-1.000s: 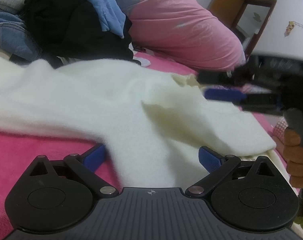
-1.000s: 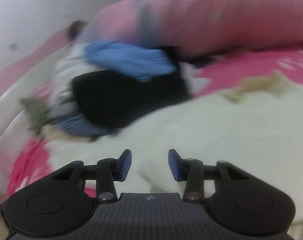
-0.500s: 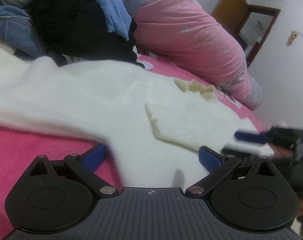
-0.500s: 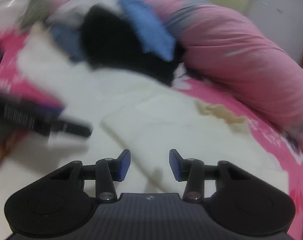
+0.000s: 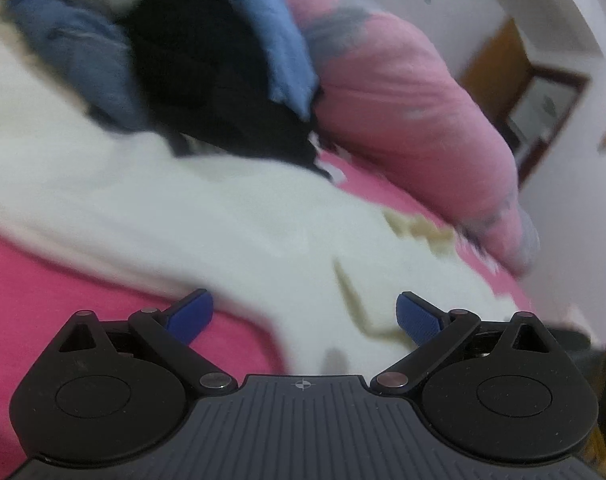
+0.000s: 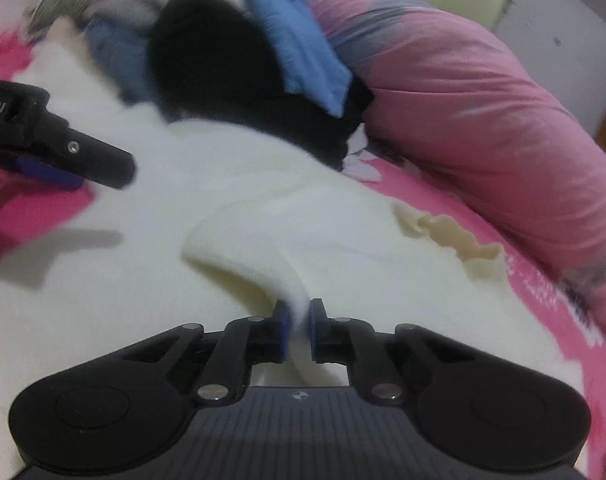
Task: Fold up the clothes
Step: 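Pinch the folded sleeve with the right gripper and smooth it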
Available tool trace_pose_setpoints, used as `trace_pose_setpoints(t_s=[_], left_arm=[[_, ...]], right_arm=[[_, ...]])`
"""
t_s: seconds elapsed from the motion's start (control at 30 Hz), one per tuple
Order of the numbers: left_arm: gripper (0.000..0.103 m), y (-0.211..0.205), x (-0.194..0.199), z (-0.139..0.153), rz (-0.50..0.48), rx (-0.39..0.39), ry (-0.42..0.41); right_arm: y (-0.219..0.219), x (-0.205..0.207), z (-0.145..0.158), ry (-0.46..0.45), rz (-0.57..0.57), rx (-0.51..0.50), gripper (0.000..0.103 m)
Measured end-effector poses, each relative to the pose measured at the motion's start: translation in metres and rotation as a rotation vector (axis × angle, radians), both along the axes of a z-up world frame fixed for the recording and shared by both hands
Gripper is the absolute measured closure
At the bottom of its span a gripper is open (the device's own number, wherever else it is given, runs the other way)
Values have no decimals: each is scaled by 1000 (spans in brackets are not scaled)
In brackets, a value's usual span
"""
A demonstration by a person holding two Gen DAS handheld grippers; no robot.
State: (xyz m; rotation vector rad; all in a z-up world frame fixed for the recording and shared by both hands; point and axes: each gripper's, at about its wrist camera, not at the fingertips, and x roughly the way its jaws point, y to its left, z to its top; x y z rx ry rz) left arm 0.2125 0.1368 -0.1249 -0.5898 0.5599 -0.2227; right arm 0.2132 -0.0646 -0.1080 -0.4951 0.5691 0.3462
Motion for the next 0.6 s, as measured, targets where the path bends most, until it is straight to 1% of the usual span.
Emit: trace_pose_setpoints(t_s=[0.07, 0.2, 0.3, 0.37, 0.4, 0.5, 0.57, 0.6], left_arm=[[4, 12, 2, -1, 33, -51, 7], [5, 35, 5, -3, 99, -153, 20], [5, 41, 6, -4, 112, -182, 19], [5, 40, 7, -4, 112, -175, 16], [5, 39, 6, -4, 112, -167, 15], [5, 38, 6, -4, 111, -159, 12], [5, 38, 7, -4, 111, -159, 10], [5, 38, 6, -4, 111, -160, 9]], right_arm=[[-7, 2, 9, 0, -24, 71, 94], [-18, 6, 37, -24, -59, 212, 94], [-22, 10, 54, -35, -60, 315, 94], [-16, 11, 56, -41, -55, 331, 94], [-11, 12, 51, -38, -49, 313, 94], [6, 14, 20, 39, -21, 230, 94], [15, 11, 2, 59, -10, 172, 94], [15, 9, 2, 55, -10, 183, 94]])
